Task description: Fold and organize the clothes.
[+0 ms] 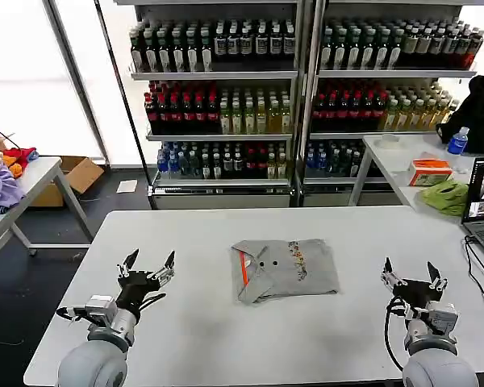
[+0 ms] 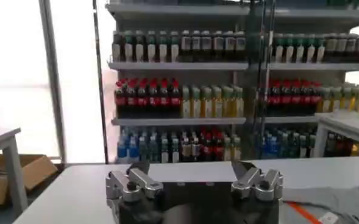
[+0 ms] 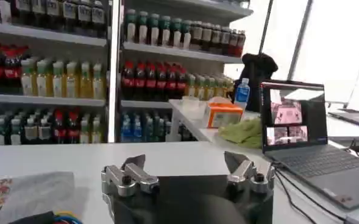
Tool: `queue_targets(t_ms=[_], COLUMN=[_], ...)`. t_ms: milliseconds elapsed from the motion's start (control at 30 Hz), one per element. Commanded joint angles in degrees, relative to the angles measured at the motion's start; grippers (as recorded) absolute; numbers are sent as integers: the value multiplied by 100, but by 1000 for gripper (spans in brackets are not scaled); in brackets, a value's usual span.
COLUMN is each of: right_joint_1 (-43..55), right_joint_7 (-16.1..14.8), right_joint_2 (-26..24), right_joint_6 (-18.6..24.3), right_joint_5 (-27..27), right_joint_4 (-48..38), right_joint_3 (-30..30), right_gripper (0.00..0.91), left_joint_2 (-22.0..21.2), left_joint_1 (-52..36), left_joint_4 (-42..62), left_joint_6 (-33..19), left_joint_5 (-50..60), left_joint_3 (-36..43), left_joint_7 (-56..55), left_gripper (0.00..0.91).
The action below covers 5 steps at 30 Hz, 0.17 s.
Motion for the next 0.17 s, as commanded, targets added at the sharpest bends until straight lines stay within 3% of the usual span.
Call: queue_targets(t_ms=[33,167], right_joint_1=[-66,-78], right_joint_7=[-4,-13], right_joint_2=[14,23], right_joint_6=[21,24], right_joint_5=[-23,-30], right_joint_4=[33,64], right_joint_3=[42,31], right_gripper=[907,907], left_joint_2=[-10,-7], left_joint_1=[12,41], left_joint_4=[-1,-21], left_joint_6=[-18,-19], left_joint_5=[61,88], left_joint_3=[15,5], left_joint_7=[50,114], left_gripper=[907,907])
